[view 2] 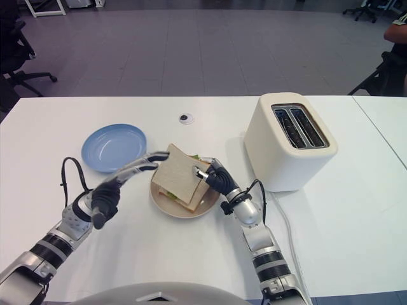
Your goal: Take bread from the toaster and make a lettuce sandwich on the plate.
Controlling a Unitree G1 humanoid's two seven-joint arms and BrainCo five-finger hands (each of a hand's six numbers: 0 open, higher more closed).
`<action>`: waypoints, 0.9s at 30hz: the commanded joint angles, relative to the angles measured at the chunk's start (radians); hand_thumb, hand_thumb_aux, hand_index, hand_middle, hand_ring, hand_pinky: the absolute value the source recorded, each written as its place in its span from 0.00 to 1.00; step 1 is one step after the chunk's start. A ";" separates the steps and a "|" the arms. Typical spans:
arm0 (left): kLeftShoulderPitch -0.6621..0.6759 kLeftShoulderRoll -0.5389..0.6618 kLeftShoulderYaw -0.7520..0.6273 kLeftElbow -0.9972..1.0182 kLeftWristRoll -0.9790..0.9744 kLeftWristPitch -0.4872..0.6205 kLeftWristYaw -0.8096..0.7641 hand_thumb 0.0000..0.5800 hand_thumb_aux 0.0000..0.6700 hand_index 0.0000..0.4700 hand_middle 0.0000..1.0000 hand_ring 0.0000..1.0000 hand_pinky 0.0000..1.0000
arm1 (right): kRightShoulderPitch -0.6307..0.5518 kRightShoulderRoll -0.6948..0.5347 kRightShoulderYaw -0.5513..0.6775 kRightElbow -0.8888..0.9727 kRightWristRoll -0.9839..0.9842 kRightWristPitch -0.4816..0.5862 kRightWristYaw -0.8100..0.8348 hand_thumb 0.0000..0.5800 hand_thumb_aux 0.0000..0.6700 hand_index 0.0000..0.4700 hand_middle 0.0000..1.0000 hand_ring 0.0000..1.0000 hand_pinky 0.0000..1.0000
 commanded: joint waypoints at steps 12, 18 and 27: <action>-0.038 -0.034 -0.024 0.277 0.849 0.338 0.135 0.00 0.00 0.00 0.00 0.00 0.00 | -0.005 -0.051 0.009 -0.030 -0.114 -0.025 -0.032 1.00 0.94 0.94 0.99 0.99 0.99; -0.027 -0.019 -0.051 0.258 0.807 0.289 0.109 0.03 0.02 0.02 0.00 0.00 0.00 | -0.024 -0.025 -0.086 -0.096 -0.073 -0.011 -0.112 0.00 0.00 0.00 0.41 0.41 0.41; -0.065 -0.098 0.157 0.100 0.429 0.116 0.278 0.50 0.29 0.29 0.00 0.00 0.00 | 0.005 0.013 -0.115 -0.243 0.200 -0.128 0.017 0.87 0.64 0.64 0.69 0.69 0.69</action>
